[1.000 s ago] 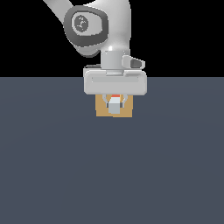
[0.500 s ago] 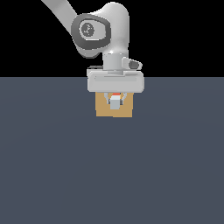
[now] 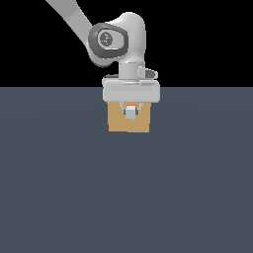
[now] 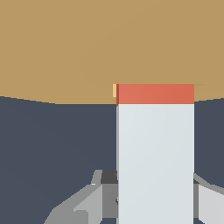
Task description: Insert the peg into the horizontal hole in a box.
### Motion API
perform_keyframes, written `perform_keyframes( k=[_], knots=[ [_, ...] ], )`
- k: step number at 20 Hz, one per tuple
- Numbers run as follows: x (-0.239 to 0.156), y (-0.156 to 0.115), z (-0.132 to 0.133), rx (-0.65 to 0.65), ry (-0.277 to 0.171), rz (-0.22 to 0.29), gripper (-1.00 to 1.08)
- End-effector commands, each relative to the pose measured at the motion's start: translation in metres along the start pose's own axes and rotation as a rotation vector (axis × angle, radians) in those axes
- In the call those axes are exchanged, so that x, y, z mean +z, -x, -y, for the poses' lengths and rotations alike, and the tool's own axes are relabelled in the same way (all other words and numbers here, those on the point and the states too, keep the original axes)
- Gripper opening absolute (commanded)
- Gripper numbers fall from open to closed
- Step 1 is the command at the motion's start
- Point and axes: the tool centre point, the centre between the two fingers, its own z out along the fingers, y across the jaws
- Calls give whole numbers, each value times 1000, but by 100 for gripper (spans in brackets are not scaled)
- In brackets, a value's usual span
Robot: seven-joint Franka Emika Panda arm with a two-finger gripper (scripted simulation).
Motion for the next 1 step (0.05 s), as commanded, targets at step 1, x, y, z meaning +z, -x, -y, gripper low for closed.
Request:
perform_keyframes(
  k=[1],
  knots=[
    [-1,-8,-1,-5,4,-4,-100]
  ],
)
